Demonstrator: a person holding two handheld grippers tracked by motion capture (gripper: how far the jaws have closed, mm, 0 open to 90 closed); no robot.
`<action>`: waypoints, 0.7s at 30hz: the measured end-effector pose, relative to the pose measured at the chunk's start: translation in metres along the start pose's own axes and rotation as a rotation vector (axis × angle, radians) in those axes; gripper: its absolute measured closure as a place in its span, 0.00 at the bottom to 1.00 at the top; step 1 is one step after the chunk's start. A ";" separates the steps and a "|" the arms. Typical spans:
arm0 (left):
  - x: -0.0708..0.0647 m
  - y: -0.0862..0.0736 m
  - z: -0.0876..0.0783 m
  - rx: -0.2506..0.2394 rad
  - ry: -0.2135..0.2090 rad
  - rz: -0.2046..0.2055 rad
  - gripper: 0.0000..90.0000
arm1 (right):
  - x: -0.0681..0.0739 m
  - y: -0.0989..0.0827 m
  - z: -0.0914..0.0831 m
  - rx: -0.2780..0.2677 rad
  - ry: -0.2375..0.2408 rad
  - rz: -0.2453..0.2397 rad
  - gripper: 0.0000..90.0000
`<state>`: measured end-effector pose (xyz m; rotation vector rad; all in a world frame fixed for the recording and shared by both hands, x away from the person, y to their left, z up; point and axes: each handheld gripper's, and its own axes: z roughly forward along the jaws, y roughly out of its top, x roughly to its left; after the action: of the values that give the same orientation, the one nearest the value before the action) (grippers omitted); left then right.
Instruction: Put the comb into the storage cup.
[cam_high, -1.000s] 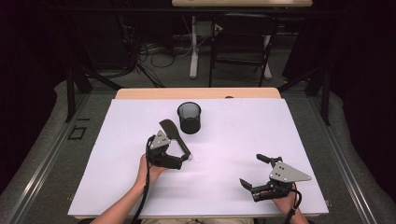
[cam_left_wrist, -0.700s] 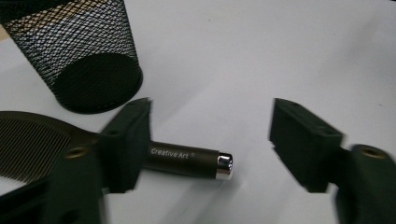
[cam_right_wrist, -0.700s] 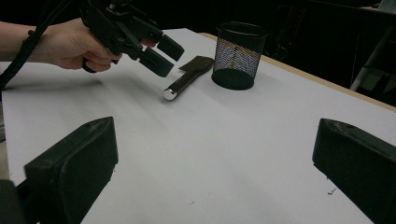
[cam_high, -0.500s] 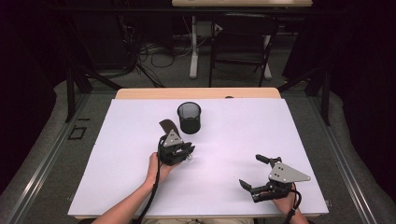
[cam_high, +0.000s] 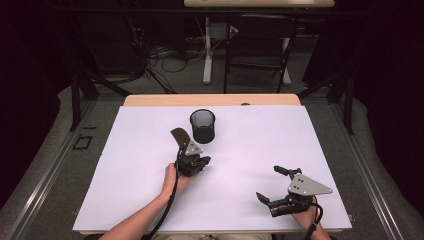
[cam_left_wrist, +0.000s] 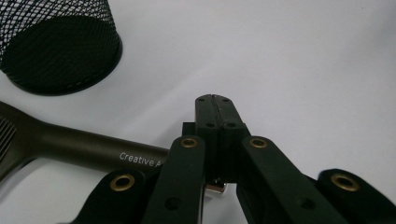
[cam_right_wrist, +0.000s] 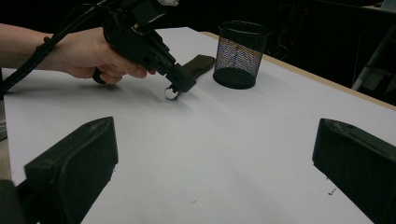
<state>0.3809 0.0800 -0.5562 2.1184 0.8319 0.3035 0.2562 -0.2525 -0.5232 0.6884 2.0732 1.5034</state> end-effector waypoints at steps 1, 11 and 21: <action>0.000 0.000 0.000 0.000 0.000 0.000 1.00 | 0.000 0.000 0.000 0.000 0.000 0.000 0.00; 0.003 -0.002 0.002 0.048 0.002 -0.025 1.00 | 0.000 0.000 -0.001 -0.004 0.003 0.002 0.00; 0.004 -0.002 0.000 0.060 0.020 -0.033 1.00 | 0.001 0.000 -0.002 -0.002 0.000 -0.003 0.00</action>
<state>0.3826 0.0833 -0.5584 2.1585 0.8967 0.2854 0.2543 -0.2537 -0.5224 0.6848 2.0720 1.5037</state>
